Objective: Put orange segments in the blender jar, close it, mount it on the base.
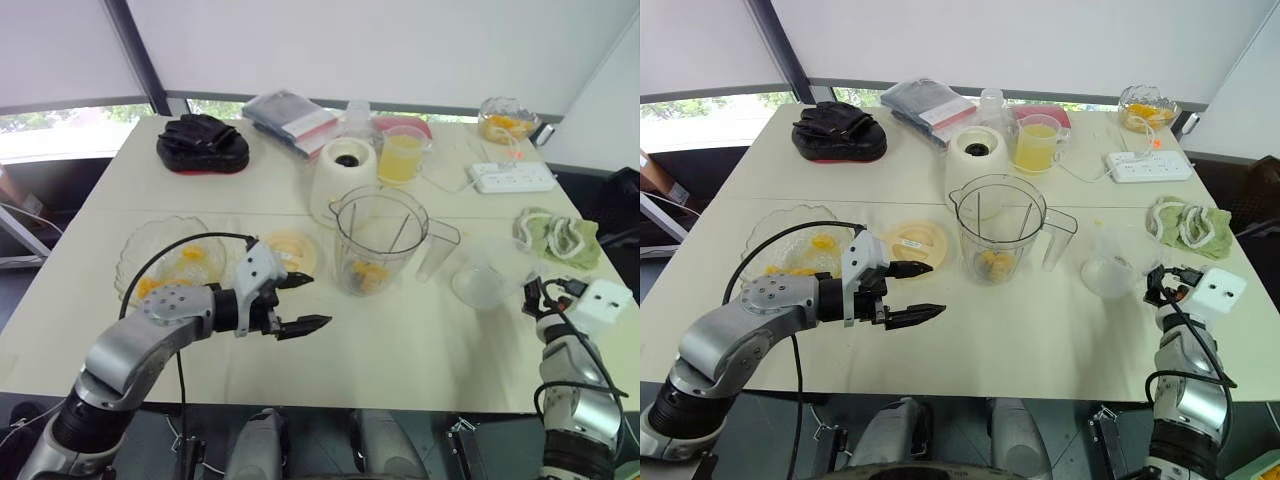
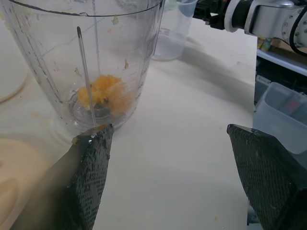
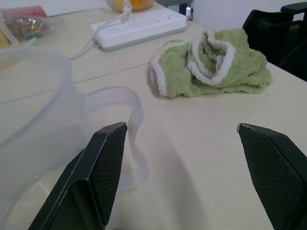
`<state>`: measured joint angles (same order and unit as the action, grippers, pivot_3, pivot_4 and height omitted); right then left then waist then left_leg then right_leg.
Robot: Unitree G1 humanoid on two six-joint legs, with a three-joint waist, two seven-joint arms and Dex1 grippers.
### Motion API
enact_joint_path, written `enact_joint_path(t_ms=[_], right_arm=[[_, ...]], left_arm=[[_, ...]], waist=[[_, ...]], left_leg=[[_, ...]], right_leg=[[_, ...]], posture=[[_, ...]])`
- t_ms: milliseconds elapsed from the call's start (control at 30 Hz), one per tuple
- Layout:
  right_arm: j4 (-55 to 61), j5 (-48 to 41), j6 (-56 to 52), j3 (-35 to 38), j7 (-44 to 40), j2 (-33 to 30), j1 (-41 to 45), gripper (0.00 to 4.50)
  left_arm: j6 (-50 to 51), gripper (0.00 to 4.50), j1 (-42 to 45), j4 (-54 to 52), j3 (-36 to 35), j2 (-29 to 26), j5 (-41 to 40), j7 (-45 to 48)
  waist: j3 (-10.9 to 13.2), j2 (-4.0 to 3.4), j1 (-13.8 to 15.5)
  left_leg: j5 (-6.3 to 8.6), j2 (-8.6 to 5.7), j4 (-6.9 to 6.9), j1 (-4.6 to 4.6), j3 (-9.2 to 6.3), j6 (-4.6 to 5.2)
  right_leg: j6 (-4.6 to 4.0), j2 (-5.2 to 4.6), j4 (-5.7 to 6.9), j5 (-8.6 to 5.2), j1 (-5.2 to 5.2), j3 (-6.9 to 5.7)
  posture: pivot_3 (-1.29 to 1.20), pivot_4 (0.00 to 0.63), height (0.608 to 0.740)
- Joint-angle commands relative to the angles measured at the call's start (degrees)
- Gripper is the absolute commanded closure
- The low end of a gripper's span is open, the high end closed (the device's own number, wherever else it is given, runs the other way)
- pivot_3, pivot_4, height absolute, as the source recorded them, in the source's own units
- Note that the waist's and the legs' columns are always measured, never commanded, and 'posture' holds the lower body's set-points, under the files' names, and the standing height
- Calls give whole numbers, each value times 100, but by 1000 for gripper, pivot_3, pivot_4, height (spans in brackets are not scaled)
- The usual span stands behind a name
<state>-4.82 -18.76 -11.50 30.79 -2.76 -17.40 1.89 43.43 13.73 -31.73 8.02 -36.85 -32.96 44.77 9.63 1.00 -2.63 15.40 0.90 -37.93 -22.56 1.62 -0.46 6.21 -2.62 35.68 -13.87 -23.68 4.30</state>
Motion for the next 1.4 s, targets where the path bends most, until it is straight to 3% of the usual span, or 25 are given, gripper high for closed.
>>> enact_joint_path(t_ms=[33,600,1400], right_arm=[[257,24,115,0,-58,-63,-89,642],[952,41,10,-266,-125,126,-674,642],[662,33,68,-110,-157,-116,-553,642]], left_arm=[[-100,572,61,-118,-11,-3,53,-20],[-146,572,167,11,81,81,189,59],[-169,572,292,103,144,135,256,115]], waist=[[0,0,0],[4,-5,2],[5,-5,6]], left_leg=[[0,0,1,-1,0,0],[4,2,9,-12,1,4],[3,-1,63,-12,10,4]], right_leg=[[0,0,-2,0,0,0],[-1,-7,-29,0,-1,0],[0,-4,-48,1,-22,1]], posture=[[0,150,740],[0,150,740],[0,150,740]])
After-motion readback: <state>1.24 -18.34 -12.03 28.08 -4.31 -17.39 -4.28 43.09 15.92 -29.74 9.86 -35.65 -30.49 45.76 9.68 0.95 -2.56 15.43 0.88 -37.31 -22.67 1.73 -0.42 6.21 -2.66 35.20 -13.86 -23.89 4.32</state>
